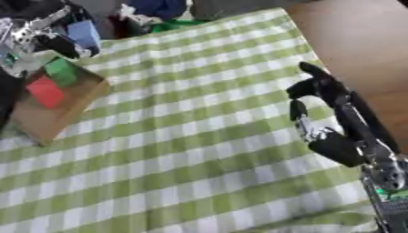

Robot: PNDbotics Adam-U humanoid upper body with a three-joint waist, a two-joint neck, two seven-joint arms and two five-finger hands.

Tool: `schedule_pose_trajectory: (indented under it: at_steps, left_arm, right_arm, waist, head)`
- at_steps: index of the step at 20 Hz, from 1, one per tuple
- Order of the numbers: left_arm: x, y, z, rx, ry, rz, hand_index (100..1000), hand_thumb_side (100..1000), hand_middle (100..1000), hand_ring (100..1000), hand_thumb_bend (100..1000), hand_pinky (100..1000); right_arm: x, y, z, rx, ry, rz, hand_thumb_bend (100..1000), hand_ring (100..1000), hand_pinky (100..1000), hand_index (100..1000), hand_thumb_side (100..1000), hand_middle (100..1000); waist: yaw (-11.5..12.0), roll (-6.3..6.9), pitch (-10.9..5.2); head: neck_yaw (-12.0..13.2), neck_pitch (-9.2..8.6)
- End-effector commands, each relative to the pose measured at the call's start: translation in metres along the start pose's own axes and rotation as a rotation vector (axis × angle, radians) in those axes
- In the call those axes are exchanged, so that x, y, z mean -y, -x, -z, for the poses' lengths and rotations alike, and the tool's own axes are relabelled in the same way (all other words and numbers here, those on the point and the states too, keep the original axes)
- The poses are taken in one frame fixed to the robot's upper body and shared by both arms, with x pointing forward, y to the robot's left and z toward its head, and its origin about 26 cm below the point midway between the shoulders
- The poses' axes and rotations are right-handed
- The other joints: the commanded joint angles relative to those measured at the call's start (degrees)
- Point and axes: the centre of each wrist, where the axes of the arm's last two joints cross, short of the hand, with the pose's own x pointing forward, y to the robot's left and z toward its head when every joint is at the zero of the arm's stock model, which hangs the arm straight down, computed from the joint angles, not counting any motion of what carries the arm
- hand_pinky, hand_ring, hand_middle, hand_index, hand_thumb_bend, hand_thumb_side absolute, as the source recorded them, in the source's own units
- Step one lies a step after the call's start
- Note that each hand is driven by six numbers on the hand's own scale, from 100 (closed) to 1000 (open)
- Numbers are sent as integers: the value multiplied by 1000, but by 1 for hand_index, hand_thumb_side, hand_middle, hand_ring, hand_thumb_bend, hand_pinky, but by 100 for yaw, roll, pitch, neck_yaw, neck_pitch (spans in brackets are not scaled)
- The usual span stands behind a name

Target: Pick up objects on the table and place them in the box.

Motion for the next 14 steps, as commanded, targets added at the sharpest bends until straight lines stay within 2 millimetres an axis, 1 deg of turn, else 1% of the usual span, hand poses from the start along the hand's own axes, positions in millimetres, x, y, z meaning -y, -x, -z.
schedule_pose_trajectory:
  at_steps: [1, 4, 7, 13, 14]
  left_arm:
    - [-26, 19, -15, -40, -19, 35, 756, 151, 529, 579, 357, 718]
    - [-18, 32, -23, -80, 16, 26, 757, 149, 532, 581, 357, 717]
    - [-8, 40, -26, -121, 39, 8, 762, 149, 539, 587, 355, 715]
    - [16, 49, -26, -208, 29, -49, 769, 149, 550, 595, 358, 702]
    - [19, 50, -26, -218, 28, -56, 784, 150, 568, 605, 364, 709]
  right_arm:
    - [5, -2, 0, 9, 16, -1, 100, 720, 852, 1000, 610, 681]
    - [5, -1, 0, 6, 18, 3, 100, 720, 852, 1000, 609, 681]
    - [4, -1, -1, 4, 19, 5, 100, 720, 852, 1000, 609, 681]
    - [5, -2, 0, 10, 19, 5, 100, 720, 853, 1000, 607, 681]
    - [5, -2, 0, 11, 20, 5, 100, 720, 853, 1000, 607, 680]
  waist:
    - [59, -70, -143]
    - [146, -100, -177]
    - [186, -123, -187]
    - [151, -166, -161]
    - [141, -171, -154]
  head:
    - [23, 47]
    - [7, 59]
    - [8, 51]
    - [19, 10]
    - [20, 8]
